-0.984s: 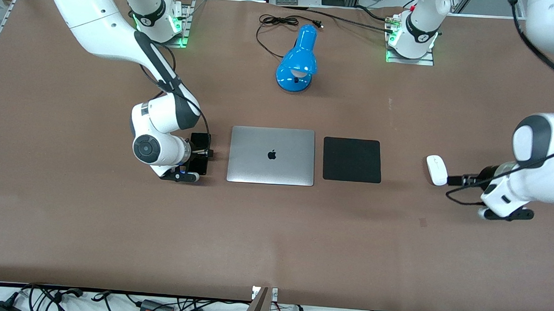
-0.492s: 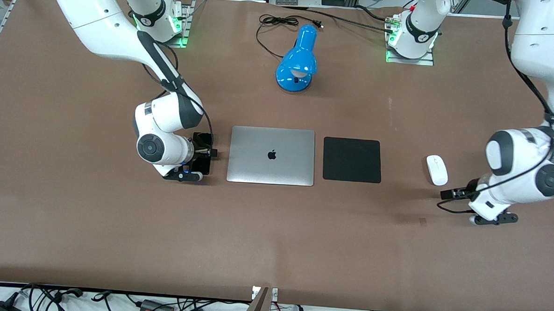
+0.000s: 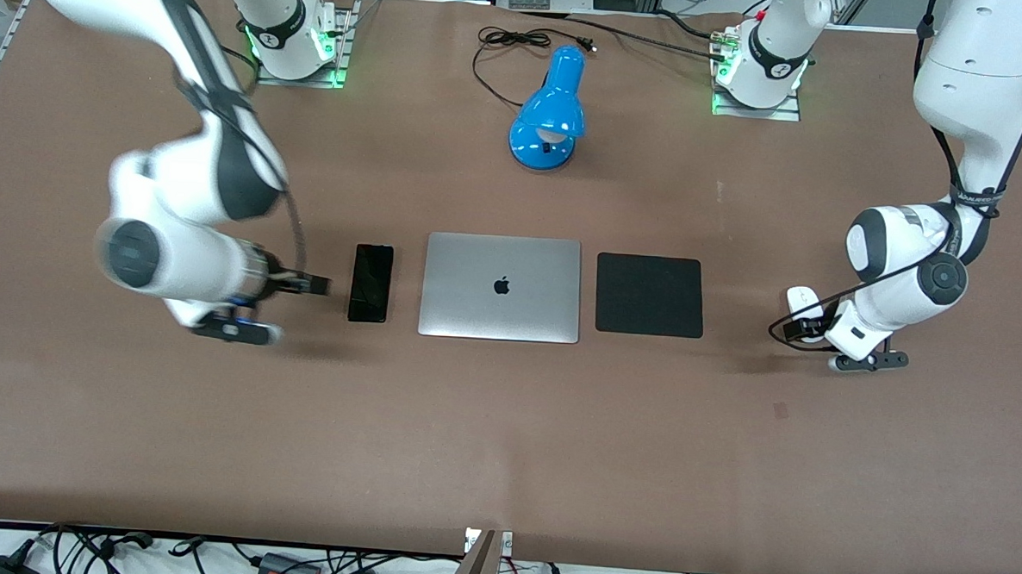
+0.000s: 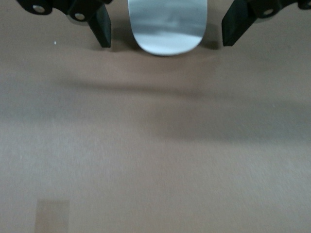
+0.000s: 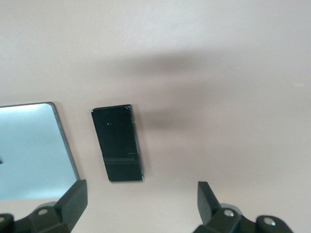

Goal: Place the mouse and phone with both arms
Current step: 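Release the phone and withdraw the right gripper while the left lifts the mouse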

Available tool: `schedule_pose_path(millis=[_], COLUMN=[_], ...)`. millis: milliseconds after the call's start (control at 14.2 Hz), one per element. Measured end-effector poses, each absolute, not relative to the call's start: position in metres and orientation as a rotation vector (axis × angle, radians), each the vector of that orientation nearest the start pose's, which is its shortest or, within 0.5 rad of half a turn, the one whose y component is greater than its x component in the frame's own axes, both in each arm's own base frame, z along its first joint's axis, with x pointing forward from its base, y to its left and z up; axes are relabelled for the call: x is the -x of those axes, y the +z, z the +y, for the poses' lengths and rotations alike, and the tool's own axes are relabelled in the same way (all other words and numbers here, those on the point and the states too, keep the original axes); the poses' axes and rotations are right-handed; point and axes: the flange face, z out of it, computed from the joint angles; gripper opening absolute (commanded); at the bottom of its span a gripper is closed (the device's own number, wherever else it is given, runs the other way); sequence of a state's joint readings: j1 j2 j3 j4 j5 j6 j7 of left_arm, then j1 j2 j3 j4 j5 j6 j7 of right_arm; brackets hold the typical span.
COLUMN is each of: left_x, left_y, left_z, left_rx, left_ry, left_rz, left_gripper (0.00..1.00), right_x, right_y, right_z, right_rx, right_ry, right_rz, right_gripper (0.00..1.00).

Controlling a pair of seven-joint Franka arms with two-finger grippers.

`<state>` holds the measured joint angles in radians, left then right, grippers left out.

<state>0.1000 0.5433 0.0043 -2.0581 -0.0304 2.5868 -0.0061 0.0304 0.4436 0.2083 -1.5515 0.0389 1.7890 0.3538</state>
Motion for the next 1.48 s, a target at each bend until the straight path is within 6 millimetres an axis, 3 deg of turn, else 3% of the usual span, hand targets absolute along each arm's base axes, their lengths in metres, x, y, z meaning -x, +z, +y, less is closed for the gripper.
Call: schedule_pose_path(millis=[211, 492, 562, 632, 984, 1195, 1335, 1476], left_x=[-0.584, -0.575, -0.573, -0.571, -0.568, -0.563, -0.566, -0.576], left_y=[0.167, 0.167, 0.167, 0.167, 0.167, 0.168, 0.175, 0.194], left_z=[0.06, 0.059, 0.059, 0.059, 0.058, 0.057, 0.052, 0.042], left_rx=[3.15, 3.151, 3.151, 3.151, 3.151, 3.153, 3.156, 3.165], left_ry=[0.023, 0.042, 0.047, 0.05, 0.062, 0.135, 0.131, 0.124], left_rz=[-0.209, -0.209, -0.209, -0.209, -0.209, -0.205, -0.194, -0.161], left_gripper=[1.0, 1.0, 1.0, 0.93, 0.41, 0.35, 0.35, 0.35], right_x=[-0.635, -0.607, -0.604, -0.603, -0.605, -0.6, -0.591, -0.588], right_y=[0.461, 0.527, 0.533, 0.534, 0.53, 0.543, 0.559, 0.565], right_z=[0.093, 0.057, 0.051, 0.045, 0.02, -0.001, 0.0, 0.001], right_rx=[3.053, 3.066, 3.068, 3.067, 3.061, 3.061, 3.068, 3.07], right_ry=[0.332, 0.327, 0.32, 0.318, 0.327, 0.292, 0.253, 0.201], right_rz=[0.256, 0.295, 0.309, 0.326, 0.38, 0.434, 0.435, 0.438], right_gripper=[1.0, 1.0, 1.0, 1.0, 1.0, 1.0, 1.0, 1.0])
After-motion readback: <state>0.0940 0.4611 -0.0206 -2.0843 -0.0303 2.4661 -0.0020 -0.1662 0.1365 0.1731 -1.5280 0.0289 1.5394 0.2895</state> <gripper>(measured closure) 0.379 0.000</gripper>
